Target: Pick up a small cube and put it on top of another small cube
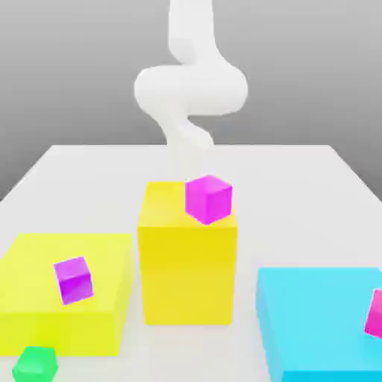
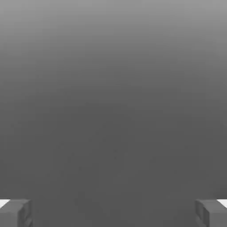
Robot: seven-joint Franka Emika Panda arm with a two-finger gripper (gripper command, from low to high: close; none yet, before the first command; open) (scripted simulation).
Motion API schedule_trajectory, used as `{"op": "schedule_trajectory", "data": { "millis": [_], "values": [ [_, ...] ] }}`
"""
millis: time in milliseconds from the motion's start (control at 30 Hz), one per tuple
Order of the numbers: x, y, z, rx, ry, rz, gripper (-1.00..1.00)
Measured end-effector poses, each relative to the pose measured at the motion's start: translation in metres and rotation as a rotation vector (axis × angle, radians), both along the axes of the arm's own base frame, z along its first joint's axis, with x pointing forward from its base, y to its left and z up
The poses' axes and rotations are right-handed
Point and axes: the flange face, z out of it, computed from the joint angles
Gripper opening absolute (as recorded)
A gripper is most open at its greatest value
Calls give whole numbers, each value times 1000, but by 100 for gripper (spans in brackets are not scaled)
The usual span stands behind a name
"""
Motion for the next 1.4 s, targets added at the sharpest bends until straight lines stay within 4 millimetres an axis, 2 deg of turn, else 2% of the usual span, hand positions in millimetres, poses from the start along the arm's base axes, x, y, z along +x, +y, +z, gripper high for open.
{"op": "schedule_trajectory", "data": {
  "millis": [133,300,433,567,800,1033,1167,1200,1367,1400],
  "values": [
    [49,-27,-53,33,103,13,0],
    [95,-60,-126,65,221,15,0],
    [122,-87,-190,80,314,7,0],
    [137,-116,-257,87,404,-12,0],
    [140,-165,-374,71,560,-49,0],
    [113,-215,-481,19,716,-92,0],
    [109,-222,-540,8,735,-96,0],
    [109,-222,-551,9,736,-97,-100],
    [109,-222,-551,10,737,-97,-100],
    [108,-222,-557,10,737,-97,-100]
  ]
}}
